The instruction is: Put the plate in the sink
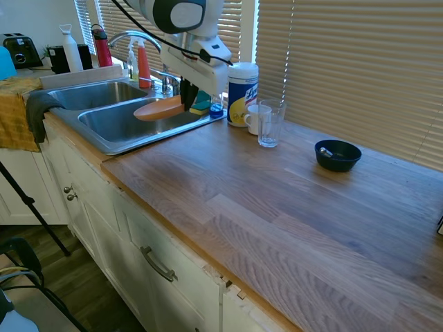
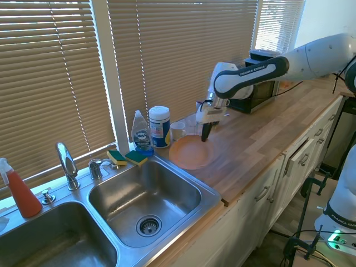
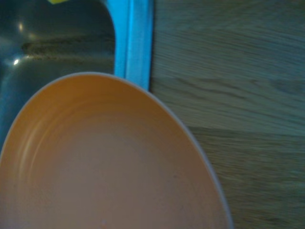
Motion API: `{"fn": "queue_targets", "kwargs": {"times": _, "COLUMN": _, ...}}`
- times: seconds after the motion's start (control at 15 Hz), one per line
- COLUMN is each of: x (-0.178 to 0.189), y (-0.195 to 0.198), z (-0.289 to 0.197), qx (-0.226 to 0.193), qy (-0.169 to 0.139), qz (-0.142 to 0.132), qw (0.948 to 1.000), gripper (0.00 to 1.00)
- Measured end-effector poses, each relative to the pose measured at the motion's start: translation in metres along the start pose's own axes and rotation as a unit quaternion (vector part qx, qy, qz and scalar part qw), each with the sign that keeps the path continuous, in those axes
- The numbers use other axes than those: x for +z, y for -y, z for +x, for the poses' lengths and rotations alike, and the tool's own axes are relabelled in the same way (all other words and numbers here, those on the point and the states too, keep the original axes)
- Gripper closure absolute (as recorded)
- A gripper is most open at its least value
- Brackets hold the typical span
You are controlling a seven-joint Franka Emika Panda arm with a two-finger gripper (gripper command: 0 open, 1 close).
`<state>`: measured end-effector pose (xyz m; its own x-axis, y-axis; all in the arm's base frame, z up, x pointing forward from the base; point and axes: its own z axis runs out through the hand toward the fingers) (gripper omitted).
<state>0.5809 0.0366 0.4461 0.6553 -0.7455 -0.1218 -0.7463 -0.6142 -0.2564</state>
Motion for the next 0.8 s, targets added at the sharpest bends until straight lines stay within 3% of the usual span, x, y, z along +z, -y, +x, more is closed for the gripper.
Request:
{"fn": "queue_targets", "kwargs": {"times": 0.4, "x": 0.079, "y": 0.120, "z": -0.075, "qx": -0.030, "qy": -0.052, "qz": -0.067, "qw": 0.9960, "gripper": 1.00}}
{"fn": "queue_targets", "kwargs": {"times": 0.8, "x": 0.183, "y": 0.184, "z": -0.098, "qx": -0.033, "qy": -0.075, "qz": -0.124, "qw": 0.9889, "gripper": 1.00}}
